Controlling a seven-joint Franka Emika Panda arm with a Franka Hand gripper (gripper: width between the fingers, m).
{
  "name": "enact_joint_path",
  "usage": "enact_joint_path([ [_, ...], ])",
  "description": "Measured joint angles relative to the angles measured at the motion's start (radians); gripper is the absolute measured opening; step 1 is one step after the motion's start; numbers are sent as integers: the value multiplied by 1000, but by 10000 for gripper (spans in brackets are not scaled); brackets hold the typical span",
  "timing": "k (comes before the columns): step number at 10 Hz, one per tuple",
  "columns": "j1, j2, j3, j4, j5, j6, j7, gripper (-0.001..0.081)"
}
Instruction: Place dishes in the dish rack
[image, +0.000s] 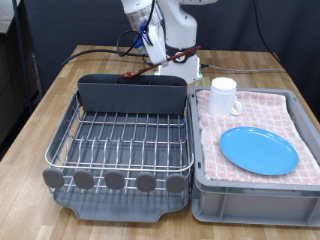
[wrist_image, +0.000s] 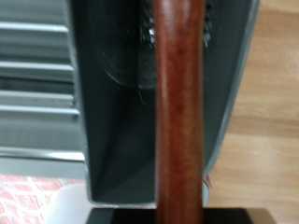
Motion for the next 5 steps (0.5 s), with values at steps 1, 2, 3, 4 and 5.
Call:
enact_joint_path([
  [1,8,14,-14,5,25,-22,-26,82],
  [2,17,29,-28,11,53,-37,-59,82],
  [3,22,43,-38,16,74,-42,-87,82],
  [4,22,58,-47,21,90,-43,-111,82],
  [5,22,74,-57,30,98,-43,-129,82],
])
